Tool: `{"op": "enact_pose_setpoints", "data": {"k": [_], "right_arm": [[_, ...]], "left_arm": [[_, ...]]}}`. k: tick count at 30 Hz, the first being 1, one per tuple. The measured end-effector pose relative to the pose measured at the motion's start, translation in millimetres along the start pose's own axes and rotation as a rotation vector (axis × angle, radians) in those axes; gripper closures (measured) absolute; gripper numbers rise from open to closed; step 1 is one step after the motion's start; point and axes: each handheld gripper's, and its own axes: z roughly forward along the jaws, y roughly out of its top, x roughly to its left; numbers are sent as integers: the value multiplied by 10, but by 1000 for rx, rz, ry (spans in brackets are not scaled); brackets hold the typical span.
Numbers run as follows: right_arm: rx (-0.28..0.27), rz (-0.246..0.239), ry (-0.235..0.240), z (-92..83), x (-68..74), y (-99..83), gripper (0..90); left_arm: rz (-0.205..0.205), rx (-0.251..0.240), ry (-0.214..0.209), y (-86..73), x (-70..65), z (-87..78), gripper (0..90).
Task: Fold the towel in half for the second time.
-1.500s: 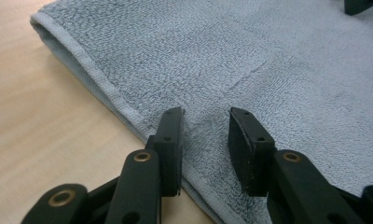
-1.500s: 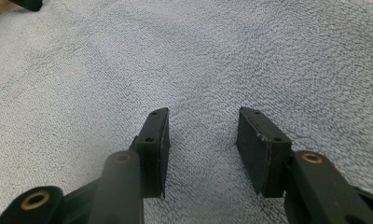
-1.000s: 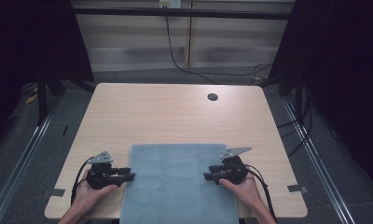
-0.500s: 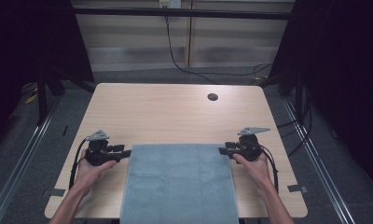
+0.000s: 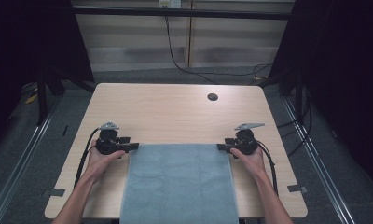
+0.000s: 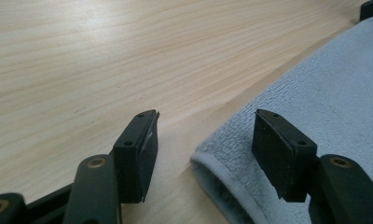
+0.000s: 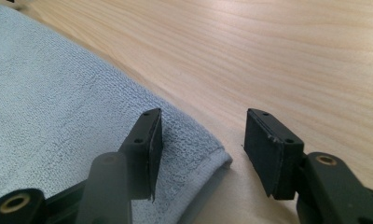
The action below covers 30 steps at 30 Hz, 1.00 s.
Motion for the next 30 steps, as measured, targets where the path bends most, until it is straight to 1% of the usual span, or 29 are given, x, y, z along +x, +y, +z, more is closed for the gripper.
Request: {"op": "enact_pose_setpoints", "data": {"k": [1,2,3,4,5,6,7,8,9,12,13,14,16,17,18,19,20,21,22,23,24,25,26,27,29,30], "right_arm": [[3,0,11,13,-4,-10,490],[15,-1,7,37,-5,-20,500],[7,-2,14,42,-5,-24,529],[8,3,23,47,-3,-23,566],[8,2,26,53,4,-24,617],[11,0,33,57,8,-27,679],[14,-1,41,55,14,-30,734],[8,1,51,46,13,-30,788],[2,6,63,31,10,-21,819],[-23,2,85,-55,15,47,855],[-37,-2,85,-93,19,89,859],[-49,-5,91,-139,22,138,861],[-91,-5,99,-231,20,252,864],[-108,-4,102,-276,23,314,865],[-121,-10,97,-318,28,379,865],[-137,-22,92,-362,27,461,865],[-144,-27,91,-387,29,510,865],[-157,-27,88,-420,30,573,865],[-167,-31,88,-444,25,635,865],[-174,-35,88,-467,22,695,865],[-178,-44,84,-486,19,752,865],[-181,-52,78,-504,21,807,865],[-183,-57,73,-526,17,863,865],[-193,-61,67,-549,10,917,865],[-211,-68,57,-611,3,1021,865],[-225,-70,60,-646,8,1066,865]], "left_arm": [[15,17,0,-13,-11,30,418],[17,27,-5,-22,-17,51,429],[27,30,4,-36,-28,69,434],[32,29,-10,-50,-33,74,505],[41,25,-22,-64,-40,82,622],[58,27,-11,-74,-60,84,666],[63,29,-33,-77,-66,80,765],[72,28,-32,-74,-77,72,822],[70,23,-34,-65,-78,61,840],[14,-62,-60,14,-48,-21,858],[12,-88,-61,57,-49,-53,858],[18,-94,-64,109,-48,-84,860],[19,-128,-60,224,-56,-150,862],[18,-148,-66,287,-52,-191,862],[18,-174,-63,370,-52,-236,862],[18,-187,-61,420,-56,-261,862],[20,-199,-60,487,-62,-289,862],[38,-208,-50,554,-64,-319,861],[36,-216,-44,621,-61,-346,862],[31,-231,-47,683,-57,-368,862],[40,-241,-39,743,-61,-391,862],[44,-254,-41,798,-77,-415,862],[57,-260,-39,851,-90,-439,862],[62,-267,-38,898,-96,-462,861],[59,-302,-45,987,-98,-521,861],[66,-309,-46,1023,-104,-554,861]]}}
